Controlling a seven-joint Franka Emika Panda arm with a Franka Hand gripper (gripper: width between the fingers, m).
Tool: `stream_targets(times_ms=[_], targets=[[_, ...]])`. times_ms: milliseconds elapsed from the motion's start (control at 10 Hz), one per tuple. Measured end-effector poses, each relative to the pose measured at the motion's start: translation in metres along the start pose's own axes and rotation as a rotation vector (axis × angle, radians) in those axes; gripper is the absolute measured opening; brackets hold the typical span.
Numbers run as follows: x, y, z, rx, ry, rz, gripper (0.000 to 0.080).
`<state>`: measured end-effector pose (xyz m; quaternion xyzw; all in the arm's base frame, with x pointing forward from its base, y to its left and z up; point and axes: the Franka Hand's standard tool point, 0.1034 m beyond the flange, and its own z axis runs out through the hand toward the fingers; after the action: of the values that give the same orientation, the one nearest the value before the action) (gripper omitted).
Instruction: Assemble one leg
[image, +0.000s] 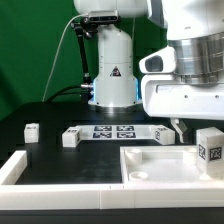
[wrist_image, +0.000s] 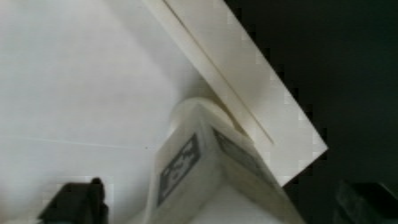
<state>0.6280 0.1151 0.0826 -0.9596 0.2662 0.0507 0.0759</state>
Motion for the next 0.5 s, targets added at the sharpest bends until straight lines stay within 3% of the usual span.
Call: stream_targets(times_ms=[300,500], targets=[[0.0021,-0.0024,-0.0030,-0.055,0.027,-0.363,0.0649],[0.0063,0.0017,-0.0037,-0.057,0.029,-0.548,0.0649]])
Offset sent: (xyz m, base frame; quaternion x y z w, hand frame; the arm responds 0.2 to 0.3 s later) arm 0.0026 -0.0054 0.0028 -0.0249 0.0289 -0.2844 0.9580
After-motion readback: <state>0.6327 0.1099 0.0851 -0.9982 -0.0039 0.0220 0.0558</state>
